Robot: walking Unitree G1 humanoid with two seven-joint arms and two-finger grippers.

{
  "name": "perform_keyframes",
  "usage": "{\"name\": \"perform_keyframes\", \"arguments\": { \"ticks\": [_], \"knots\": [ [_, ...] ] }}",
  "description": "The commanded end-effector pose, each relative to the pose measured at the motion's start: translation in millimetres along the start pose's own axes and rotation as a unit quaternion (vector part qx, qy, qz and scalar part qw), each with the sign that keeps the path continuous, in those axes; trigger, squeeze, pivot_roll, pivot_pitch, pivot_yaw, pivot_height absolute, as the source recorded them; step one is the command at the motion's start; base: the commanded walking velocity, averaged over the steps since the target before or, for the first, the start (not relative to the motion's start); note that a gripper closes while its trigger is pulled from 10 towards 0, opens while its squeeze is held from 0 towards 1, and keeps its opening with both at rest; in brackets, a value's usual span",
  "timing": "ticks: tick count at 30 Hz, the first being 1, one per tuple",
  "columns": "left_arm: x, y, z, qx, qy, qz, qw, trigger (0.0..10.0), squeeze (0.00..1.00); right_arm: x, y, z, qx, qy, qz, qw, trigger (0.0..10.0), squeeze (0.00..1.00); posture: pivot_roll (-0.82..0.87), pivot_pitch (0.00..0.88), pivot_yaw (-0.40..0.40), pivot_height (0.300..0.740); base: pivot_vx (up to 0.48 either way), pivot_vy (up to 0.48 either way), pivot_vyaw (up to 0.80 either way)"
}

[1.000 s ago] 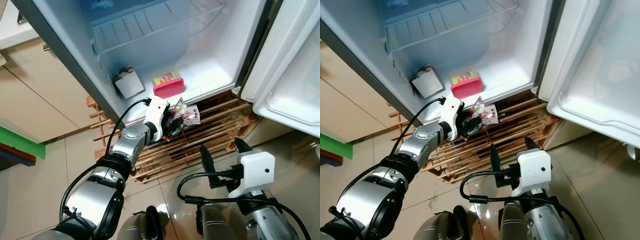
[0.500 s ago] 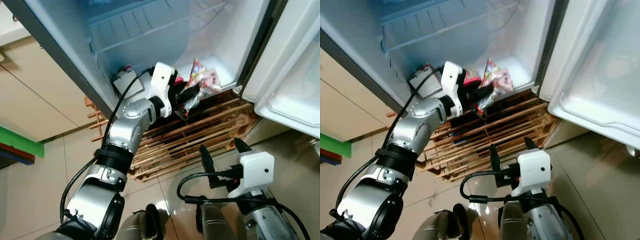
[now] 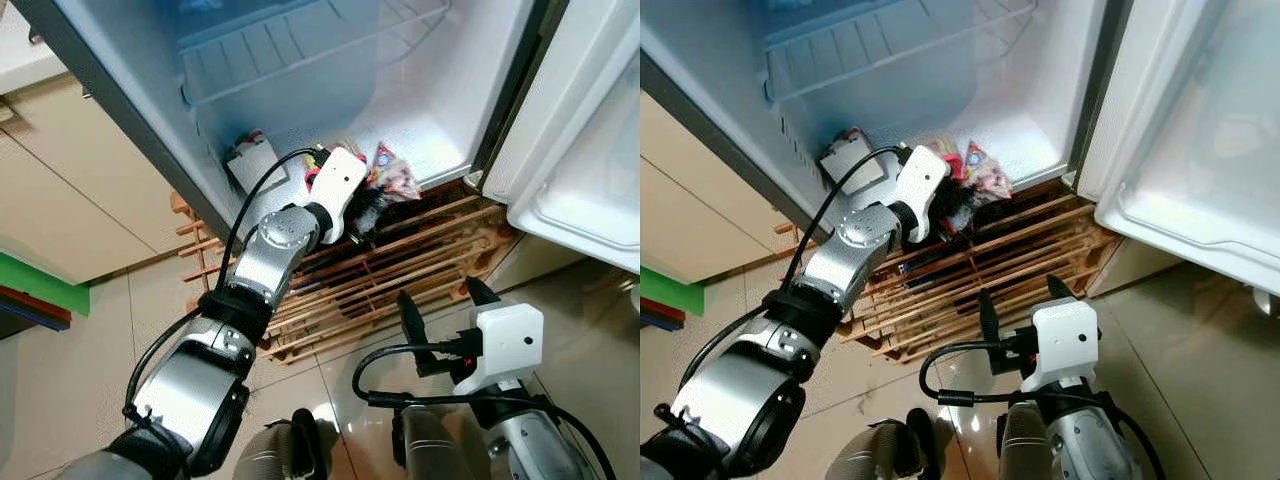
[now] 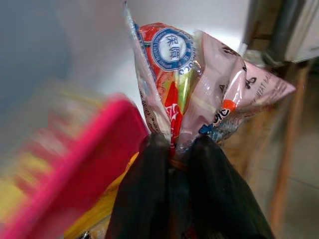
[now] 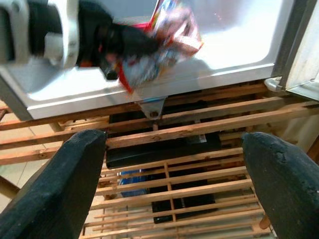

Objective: Restocking fridge

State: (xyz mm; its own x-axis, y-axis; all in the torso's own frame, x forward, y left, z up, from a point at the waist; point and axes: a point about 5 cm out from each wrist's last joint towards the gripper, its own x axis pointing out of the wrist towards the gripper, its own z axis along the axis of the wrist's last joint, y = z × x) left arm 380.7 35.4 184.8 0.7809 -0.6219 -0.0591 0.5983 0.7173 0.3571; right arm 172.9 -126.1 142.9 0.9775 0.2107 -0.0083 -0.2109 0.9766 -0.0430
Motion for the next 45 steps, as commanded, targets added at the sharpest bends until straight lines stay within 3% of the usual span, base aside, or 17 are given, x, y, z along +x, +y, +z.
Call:
{"name": "perform_keyframes", "arguments": {
  "ticks": [1, 9, 11, 12, 13, 17, 19, 20, 25, 26, 28, 29, 33, 35, 41, 42, 45],
  "knots": [
    [1.6, 5.1, 11.9, 0.04, -0.025, 0.008, 0.999, 0.0, 0.0, -2.9, 4.6, -1.1, 0.003, 0.002, 0.003, 1.0, 10.0, 0.0, -0.29, 0.252, 0.186, 0.74, 0.0, 0.0, 0.0],
    [3.2, 20.2, 47.6, 0.189, -0.095, 0.035, 0.977, 0.0, 0.0, -5.5, 3.6, -2.2, 0.003, 0.006, -0.001, 1.0, 10.0, 0.0, -0.29, 0.26, 0.187, 0.74, 0.0, 0.0, 0.0],
    [4.2, 18.4, 44.9, 0.272, -0.089, 0.03, 0.958, 0.0, 0.0, -5.0, 4.2, -2.2, 0.004, 0.007, 0.001, 1.0, 10.0, 0.0, -0.28, 0.265, 0.181, 0.74, 0.0, 0.0, 0.0],
    [4.2, 18.4, 44.9, 0.272, -0.089, 0.03, 0.958, 0.0, 0.0, -5.0, 4.2, -2.2, 0.004, 0.007, 0.001, 1.0, 10.0, 0.0, -0.28, 0.265, 0.181, 0.74, 0.0, 0.0, 0.0],
    [4.6, 14.3, 36.4, 0.324, -0.074, 0.013, 0.943, 0.0, 0.0, -4.4, 4.6, -2.3, 0.004, 0.007, 0.002, 1.0, 10.0, 0.0, -0.28, 0.267, 0.181, 0.74, 0.0, 0.0, 0.0],
    [4.5, 9.9, 20.3, 0.368, -0.041, -0.003, 0.929, 0.0, 0.0, -4.2, 5.2, -2.7, 0.005, 0.007, 0.003, 1.0, 10.0, 0.0, -0.28, 0.267, 0.181, 0.74, 0.0, 0.0, 0.0],
    [4.4, 9.7, 13.8, 0.367, -0.026, 0.0, 0.93, 0.0, 0.0, -4.1, 5.6, -2.9, 0.005, 0.008, 0.003, 1.0, 10.0, 0.0, -0.28, 0.268, 0.182, 0.74, 0.0, 0.0, 0.0],
    [4.6, 10.3, 8.3, 0.365, -0.011, 0.009, 0.931, 10.0, 0.0, -4.1, 5.7, -2.8, 0.005, 0.008, 0.004, 1.0, 10.0, 0.0, -0.28, 0.268, 0.181, 0.74, 0.0, 0.0, 0.0],
    [5.4, 16.4, 1.8, 0.321, 0.015, 0.053, 0.945, 10.0, 0.0, -4.3, 6.0, -1.7, 0.004, 0.006, 0.005, 1.0, 10.0, 0.0, -0.28, 0.271, 0.179, 0.74, 0.0, 0.0, 0.0],
    [5.5, 17.9, 0.4, 0.319, 0.023, 0.065, 0.945, 10.0, 0.65, -4.6, 6.0, -1.6, 0.004, 0.006, 0.005, 1.0, 10.0, 0.0, -0.29, 0.272, 0.177, 0.74, 0.0, 0.0, 0.0],
    [5.5, 18.8, -0.4, 0.319, 0.027, 0.072, 0.944, 10.0, 0.65, -4.8, 5.8, -1.5, 0.004, 0.006, 0.005, 1.0, 10.0, 0.0, -0.29, 0.272, 0.177, 0.74, 0.0, 0.0, 0.0],
    [5.6, 19.7, -1.9, 0.331, 0.034, 0.081, 0.939, 10.0, 1.0, -5.1, 6.0, -1.5, 0.004, 0.007, 0.006, 1.0, 10.0, 0.0, -0.29, 0.274, 0.176, 0.74, 0.0, 0.0, 0.0],
    [5.2, 23.3, -2.1, 0.351, 0.04, 0.099, 0.93, 10.0, 1.0, -5.2, 6.5, -1.2, 0.004, 0.007, 0.008, 1.0, 10.0, 0.0, -0.29, 0.276, 0.171, 0.74, 0.0, 0.0, 0.0],
    [4.4, 28.4, -0.4, 0.386, 0.041, 0.113, 0.914, 10.0, 1.0, -5.6, 6.8, -1.1, 0.003, 0.007, 0.009, 1.0, 10.0, 0.0, -0.29, 0.278, 0.171, 0.74, 0.0, 0.0, 0.0],
    [3.9, 36.4, 3.3, 0.395, 0.051, 0.126, 0.909, 10.0, 1.0, -6.8, 7.5, -1.0, 0.004, 0.009, 0.007, 1.0, 10.0, 0.0, -0.3, 0.28, 0.175, 0.74, 0.0, 0.0, 0.0],
    [3.9, 40.0, 4.3, 0.34, 0.059, 0.143, 0.927, 10.0, 1.0, -7.4, 7.5, -1.2, 0.004, 0.01, 0.006, 1.0, 10.0, 0.0, -0.3, 0.281, 0.176, 0.74, 0.0, 0.0, 0.0],
    [3.3, 45.8, 3.0, 0.204, 0.074, 0.183, 0.959, 10.0, 1.0, -7.7, 7.7, -1.4, 0.004, 0.01, 0.006, 1.0, 10.0, 0.0, -0.3, 0.282, 0.176, 0.74, 0.0, 0.0, 0.0]
  ]
}}
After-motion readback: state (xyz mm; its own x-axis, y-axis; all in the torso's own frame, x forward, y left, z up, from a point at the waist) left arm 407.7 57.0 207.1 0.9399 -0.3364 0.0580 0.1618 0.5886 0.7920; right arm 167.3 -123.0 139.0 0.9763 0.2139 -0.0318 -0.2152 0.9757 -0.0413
